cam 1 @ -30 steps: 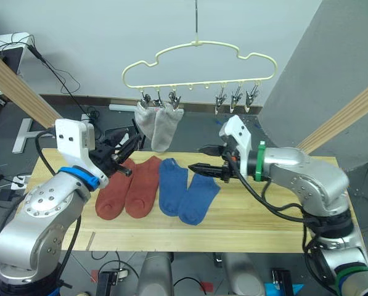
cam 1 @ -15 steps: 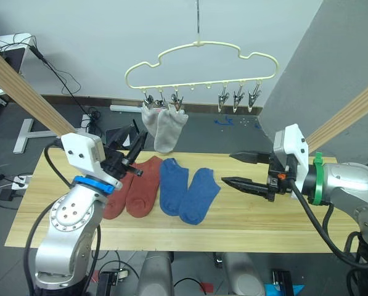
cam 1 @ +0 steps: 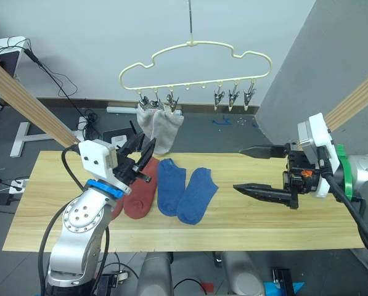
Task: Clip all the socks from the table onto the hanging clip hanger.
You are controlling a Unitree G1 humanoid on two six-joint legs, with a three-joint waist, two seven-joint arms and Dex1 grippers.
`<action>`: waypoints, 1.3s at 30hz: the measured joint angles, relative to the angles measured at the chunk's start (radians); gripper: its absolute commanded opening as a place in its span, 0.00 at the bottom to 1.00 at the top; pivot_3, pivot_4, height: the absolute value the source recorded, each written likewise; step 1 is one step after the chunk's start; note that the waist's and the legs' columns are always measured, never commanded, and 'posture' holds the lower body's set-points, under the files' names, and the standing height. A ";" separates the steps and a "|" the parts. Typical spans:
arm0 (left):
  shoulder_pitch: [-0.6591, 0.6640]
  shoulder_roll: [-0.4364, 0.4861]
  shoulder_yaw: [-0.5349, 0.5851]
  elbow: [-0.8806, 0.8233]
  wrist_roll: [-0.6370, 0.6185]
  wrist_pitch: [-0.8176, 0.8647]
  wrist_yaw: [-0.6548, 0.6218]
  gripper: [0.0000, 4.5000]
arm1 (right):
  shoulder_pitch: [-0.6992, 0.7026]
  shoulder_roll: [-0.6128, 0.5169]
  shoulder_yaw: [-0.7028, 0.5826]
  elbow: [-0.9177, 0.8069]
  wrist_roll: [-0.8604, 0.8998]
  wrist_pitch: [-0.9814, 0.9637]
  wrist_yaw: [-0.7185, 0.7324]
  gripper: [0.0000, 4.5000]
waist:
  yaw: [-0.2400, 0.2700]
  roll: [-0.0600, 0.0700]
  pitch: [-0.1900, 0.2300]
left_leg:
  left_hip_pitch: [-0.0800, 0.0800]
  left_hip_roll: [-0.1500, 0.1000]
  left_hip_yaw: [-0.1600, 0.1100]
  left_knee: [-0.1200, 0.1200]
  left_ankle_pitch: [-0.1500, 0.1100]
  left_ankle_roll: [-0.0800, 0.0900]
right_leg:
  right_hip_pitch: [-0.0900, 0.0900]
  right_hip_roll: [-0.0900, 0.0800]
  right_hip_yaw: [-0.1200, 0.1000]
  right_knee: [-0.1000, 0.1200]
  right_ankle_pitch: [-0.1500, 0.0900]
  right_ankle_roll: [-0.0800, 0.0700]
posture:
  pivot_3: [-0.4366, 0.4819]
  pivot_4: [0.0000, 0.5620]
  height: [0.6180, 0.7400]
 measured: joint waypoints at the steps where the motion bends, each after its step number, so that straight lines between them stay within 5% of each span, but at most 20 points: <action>1: -0.013 -0.010 -0.007 0.001 0.000 0.004 0.006 0.34 | 0.000 -0.002 0.001 0.000 0.001 -0.001 -0.010 1.00 | 0.001 0.000 0.000 | 0.000 0.000 0.000 0.000 0.000 0.000 | 0.000 0.000 0.000 0.000 0.000 0.001 | 0.22 0.63 1.00; 39: -0.335 -0.181 -0.061 0.231 0.048 0.112 0.138 0.34 | -0.010 0.063 0.039 -0.030 0.046 -0.122 -0.325 1.00 | -0.029 0.000 0.000 | 0.000 0.000 0.000 0.000 0.000 0.000 | 0.000 0.000 0.000 0.000 0.000 0.002 | 0.13 0.63 1.00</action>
